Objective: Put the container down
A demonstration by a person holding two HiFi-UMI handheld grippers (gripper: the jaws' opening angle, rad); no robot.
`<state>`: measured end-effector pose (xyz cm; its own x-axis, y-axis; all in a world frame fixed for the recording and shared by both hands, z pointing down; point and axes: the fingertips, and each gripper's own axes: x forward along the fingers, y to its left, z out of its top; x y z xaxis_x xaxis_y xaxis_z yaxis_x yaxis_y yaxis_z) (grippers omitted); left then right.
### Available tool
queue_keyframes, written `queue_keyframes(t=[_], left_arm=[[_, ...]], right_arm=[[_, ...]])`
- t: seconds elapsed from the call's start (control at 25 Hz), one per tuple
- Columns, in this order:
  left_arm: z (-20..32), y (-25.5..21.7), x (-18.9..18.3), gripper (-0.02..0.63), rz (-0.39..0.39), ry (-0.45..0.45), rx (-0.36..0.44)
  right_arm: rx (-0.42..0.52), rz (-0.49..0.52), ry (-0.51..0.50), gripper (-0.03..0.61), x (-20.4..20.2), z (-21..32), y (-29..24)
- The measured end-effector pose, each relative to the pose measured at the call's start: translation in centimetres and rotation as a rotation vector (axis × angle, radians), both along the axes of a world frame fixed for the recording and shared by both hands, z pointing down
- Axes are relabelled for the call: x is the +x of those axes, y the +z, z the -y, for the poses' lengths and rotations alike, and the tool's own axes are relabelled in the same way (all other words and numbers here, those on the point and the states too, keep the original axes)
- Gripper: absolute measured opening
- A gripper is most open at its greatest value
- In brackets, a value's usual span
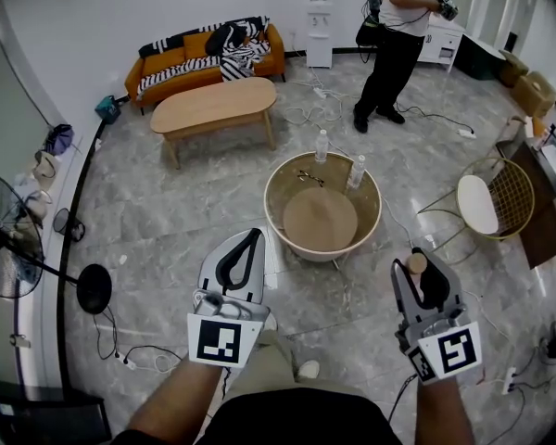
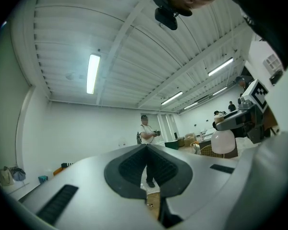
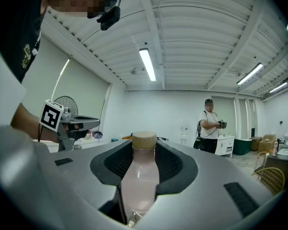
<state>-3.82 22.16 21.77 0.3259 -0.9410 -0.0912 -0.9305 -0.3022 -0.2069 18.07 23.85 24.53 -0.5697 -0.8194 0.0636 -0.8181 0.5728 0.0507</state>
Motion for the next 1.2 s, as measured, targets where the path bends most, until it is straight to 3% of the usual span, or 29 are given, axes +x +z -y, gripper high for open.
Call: queue_keyframes(t=[1.2], left_arm=[[13.4, 2.5, -2.6, 0.015, -0.013, 0.091, -0.038]], right_arm=[[-0.021, -0.002, 0.074, 0.153, -3.8, 11.9, 1.7]])
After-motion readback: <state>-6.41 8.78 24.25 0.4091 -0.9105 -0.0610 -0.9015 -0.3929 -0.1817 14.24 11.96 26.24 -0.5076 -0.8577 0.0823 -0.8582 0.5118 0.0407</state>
